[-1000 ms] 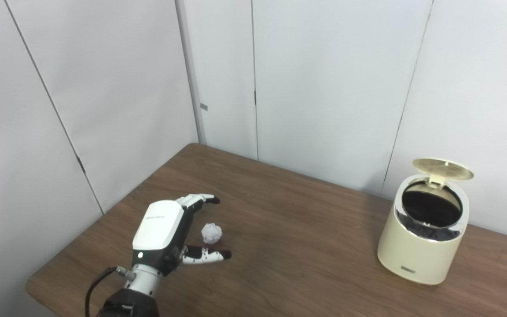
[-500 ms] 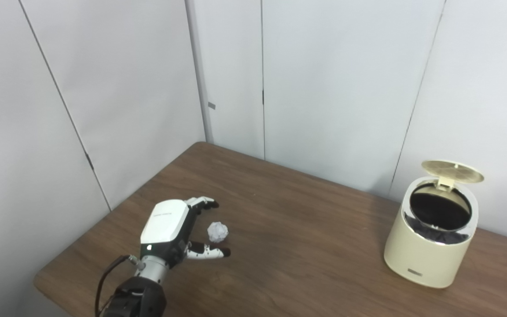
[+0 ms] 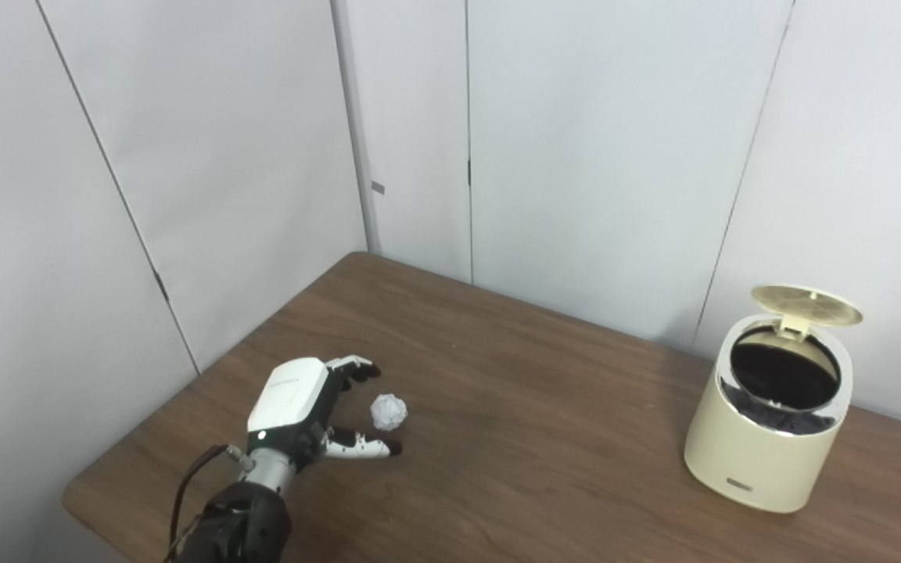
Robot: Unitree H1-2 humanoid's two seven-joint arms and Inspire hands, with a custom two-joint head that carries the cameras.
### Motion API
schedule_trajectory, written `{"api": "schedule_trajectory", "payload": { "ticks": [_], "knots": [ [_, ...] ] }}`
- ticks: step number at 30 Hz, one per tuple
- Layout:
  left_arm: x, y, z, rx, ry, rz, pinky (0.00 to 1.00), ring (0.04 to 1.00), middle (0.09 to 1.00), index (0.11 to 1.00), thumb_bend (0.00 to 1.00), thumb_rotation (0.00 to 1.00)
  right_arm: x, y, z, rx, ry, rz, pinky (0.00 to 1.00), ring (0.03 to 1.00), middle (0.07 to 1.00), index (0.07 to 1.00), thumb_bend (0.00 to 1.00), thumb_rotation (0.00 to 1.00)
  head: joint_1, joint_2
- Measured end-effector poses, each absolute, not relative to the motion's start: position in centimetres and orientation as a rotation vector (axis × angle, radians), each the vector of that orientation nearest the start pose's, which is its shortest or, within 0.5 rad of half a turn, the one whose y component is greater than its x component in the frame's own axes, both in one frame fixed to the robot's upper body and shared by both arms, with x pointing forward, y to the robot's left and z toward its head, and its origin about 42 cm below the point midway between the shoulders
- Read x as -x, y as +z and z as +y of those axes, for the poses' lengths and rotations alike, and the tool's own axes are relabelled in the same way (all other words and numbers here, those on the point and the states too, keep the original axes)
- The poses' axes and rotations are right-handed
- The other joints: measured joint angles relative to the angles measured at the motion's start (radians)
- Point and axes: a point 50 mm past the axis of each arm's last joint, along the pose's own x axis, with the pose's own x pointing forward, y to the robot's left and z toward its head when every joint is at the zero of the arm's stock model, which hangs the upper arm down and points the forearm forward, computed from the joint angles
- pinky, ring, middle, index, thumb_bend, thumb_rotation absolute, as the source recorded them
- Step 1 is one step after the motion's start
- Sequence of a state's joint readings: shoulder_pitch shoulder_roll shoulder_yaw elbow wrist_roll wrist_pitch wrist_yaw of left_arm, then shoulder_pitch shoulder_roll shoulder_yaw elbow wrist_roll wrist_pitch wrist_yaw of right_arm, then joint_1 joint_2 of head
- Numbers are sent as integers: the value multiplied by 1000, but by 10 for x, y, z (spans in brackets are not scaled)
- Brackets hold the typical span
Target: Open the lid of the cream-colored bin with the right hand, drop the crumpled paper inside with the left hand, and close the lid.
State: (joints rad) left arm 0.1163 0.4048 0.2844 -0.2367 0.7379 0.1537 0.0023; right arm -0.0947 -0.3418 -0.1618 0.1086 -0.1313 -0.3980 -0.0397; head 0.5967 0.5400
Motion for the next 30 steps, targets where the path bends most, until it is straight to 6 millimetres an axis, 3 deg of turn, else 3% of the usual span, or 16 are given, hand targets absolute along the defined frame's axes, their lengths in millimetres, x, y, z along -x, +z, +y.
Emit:
{"api": "schedule_trajectory", "payload": {
  "ticks": [12, 30],
  "knots": [
    [-242, 182, 415, -1151, 379, 77, 598, 695, 733, 723, 1000, 300, -306, 154, -357, 474, -114, -408, 442, 708, 768, 778, 1000, 812, -12, 3],
    [-263, 175, 407, -1162, 288, 81, 575, 672, 729, 733, 1000, 286, -303, 157, -353, 483, -109, -423, 438, 696, 757, 768, 1000, 823, -20, 6]
  ]
}}
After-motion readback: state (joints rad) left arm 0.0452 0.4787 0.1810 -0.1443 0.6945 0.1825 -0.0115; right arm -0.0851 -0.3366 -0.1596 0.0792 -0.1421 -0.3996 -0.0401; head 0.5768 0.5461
